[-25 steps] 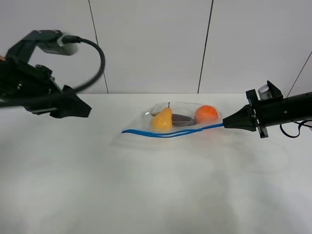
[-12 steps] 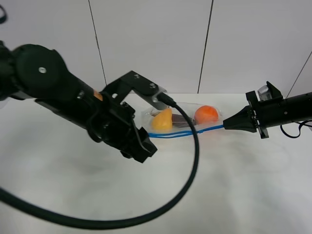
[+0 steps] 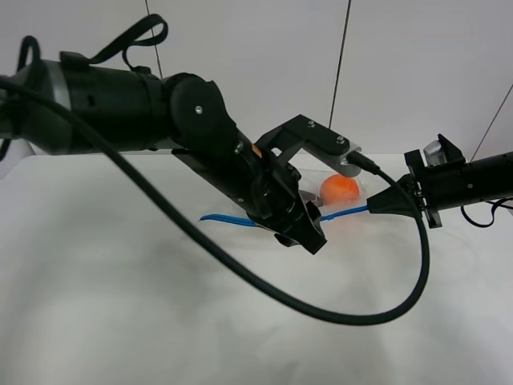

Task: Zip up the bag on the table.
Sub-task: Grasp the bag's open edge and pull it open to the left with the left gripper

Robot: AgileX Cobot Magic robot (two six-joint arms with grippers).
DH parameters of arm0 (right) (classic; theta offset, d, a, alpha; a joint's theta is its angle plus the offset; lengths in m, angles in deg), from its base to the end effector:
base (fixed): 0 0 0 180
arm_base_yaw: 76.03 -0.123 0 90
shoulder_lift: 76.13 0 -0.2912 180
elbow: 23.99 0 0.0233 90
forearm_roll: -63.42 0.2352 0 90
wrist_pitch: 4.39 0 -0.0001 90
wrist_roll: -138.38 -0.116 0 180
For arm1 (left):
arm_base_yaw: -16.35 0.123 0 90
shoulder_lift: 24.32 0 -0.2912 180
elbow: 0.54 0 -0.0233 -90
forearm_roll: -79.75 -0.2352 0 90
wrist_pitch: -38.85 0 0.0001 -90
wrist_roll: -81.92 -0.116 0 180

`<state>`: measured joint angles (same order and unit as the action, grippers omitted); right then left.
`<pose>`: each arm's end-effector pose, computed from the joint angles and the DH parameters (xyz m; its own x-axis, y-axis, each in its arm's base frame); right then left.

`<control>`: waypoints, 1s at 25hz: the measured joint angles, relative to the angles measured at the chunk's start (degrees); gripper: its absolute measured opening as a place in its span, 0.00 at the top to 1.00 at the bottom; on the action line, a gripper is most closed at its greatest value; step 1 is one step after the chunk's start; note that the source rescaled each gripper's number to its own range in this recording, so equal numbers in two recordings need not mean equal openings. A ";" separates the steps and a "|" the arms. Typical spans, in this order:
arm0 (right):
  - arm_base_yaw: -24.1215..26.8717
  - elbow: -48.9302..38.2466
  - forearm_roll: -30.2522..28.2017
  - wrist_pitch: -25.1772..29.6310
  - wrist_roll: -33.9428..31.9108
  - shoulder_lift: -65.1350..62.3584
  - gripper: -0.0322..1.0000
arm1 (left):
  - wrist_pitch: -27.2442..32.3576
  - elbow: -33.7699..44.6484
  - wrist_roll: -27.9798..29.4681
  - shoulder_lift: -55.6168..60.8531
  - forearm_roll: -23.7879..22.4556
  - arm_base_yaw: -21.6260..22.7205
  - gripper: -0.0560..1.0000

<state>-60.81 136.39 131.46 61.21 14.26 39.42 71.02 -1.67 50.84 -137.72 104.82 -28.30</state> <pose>0.3284 0.0122 0.1736 -0.9571 0.1623 -0.2401 -0.1061 0.5750 0.8113 0.2745 -0.3080 0.2336 -0.4235 0.6438 -0.6373 0.8651 0.4961 -0.0737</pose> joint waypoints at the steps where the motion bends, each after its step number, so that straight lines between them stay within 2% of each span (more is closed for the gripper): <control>1: 0.00 0.00 0.00 0.06 0.00 0.00 0.97 | 0.19 -1.55 0.00 -1.31 0.00 0.00 0.00; 7: 0.00 0.00 0.00 0.25 0.00 0.00 0.97 | 0.41 -9.37 0.00 -7.92 -2.43 0.00 0.00; 17: 0.00 0.00 0.18 0.57 0.00 0.00 0.97 | -1.21 -14.71 0.89 -14.92 -14.19 0.00 0.00; 25: 0.00 0.00 0.80 0.68 0.00 0.00 0.97 | -5.02 -15.43 2.67 -17.12 -16.51 0.00 0.00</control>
<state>-60.81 136.39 132.26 61.90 14.26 39.42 66.00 -17.10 53.51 -154.84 88.31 -28.30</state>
